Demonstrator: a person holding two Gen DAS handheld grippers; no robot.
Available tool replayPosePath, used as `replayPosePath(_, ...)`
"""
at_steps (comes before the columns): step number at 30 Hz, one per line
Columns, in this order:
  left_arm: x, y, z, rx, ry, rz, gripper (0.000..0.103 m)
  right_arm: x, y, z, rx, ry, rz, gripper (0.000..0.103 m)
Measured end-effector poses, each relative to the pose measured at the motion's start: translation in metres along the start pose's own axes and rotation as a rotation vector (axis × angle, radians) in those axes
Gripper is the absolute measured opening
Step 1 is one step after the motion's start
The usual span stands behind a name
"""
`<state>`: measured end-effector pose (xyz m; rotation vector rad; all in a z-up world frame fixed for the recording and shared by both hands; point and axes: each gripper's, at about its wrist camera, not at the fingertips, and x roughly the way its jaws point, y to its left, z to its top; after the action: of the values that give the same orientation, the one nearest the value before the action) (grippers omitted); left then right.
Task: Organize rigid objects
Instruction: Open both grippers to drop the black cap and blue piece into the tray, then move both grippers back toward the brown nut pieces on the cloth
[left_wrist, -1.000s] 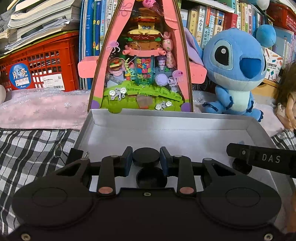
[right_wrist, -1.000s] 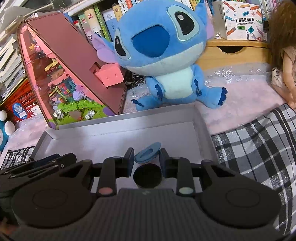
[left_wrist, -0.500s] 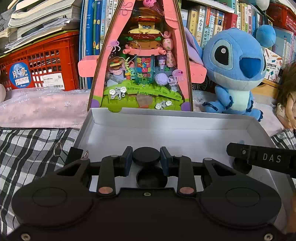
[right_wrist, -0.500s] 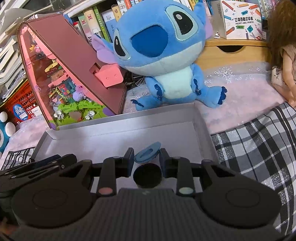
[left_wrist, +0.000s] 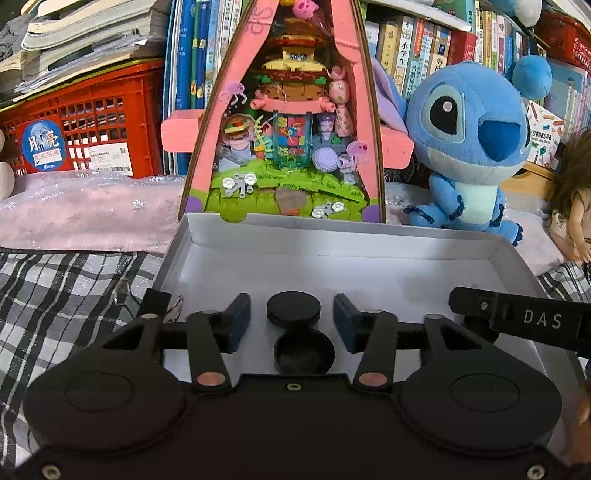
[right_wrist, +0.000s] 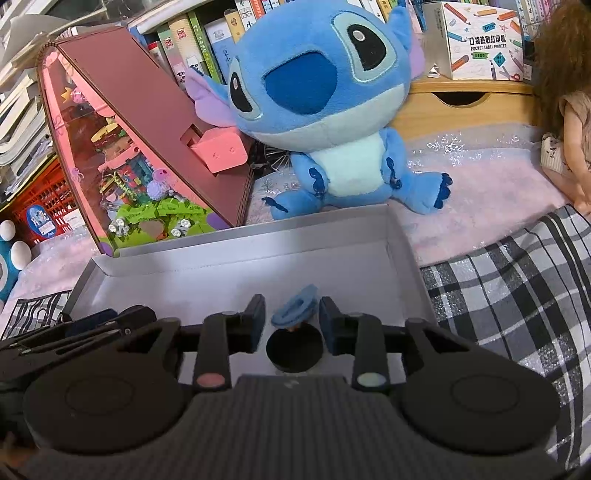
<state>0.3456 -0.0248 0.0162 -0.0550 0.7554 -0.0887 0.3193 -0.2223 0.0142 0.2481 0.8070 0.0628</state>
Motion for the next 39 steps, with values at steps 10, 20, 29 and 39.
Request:
replayPosePath(10,-0.043,0.002,-0.001,0.020,-0.042,-0.019,0.077,-0.036,0.003,-0.005,-0.068,-0.053,0.037,0.072)
replayPosePath(20,-0.093,-0.001,-0.026,0.050,-0.082,-0.055,0.081,-0.083,0.006,-0.025,-0.151,-0.106,0.079,0.084)
replayPosePath(29,-0.139,-0.007,-0.059,0.092,-0.114,-0.090,0.084,-0.122,0.007,-0.053,-0.186,-0.147,0.118,0.089)
replayPosePath(39,-0.174,-0.005,-0.098,0.130,-0.122,-0.141,0.084,-0.160,0.002,-0.091,-0.263,-0.202,0.141,0.094)
